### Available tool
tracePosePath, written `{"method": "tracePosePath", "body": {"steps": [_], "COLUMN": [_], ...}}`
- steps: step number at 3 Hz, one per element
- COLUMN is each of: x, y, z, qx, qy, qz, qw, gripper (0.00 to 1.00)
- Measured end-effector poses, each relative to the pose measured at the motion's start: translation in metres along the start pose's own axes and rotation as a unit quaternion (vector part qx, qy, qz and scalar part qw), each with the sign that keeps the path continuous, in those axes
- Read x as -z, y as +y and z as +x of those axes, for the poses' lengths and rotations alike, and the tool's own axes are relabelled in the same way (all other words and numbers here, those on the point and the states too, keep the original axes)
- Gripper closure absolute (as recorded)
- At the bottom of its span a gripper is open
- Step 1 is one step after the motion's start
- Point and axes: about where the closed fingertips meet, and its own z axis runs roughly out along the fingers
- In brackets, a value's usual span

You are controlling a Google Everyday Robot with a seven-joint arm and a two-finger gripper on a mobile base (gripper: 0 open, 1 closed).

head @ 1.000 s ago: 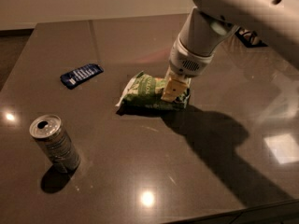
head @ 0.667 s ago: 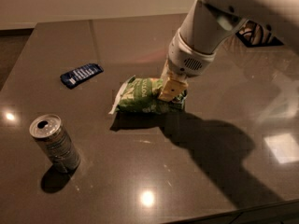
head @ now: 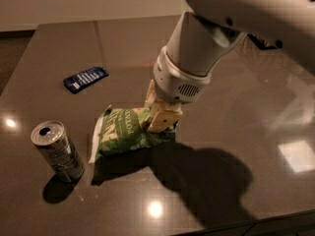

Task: Move green jalapeno chip bag near redbull can

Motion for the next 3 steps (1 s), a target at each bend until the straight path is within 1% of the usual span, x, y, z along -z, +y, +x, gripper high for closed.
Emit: {"method": "tracePosePath", "body": {"steps": [1, 2, 3], "x": [-0.010, -0.018, -0.027], "y": [0.019, 0.029, 0.032], "z": [-0.016, -0.024, -0.023], "qx": [0.040, 0.064, 0.073], "qy": [0.005, 0.012, 0.021], "qz": [-0.012, -0.019, -0.027], "qw": [0.9991, 0.9977, 0.9967], "gripper": [1.00, 0.88, 0.65]}}
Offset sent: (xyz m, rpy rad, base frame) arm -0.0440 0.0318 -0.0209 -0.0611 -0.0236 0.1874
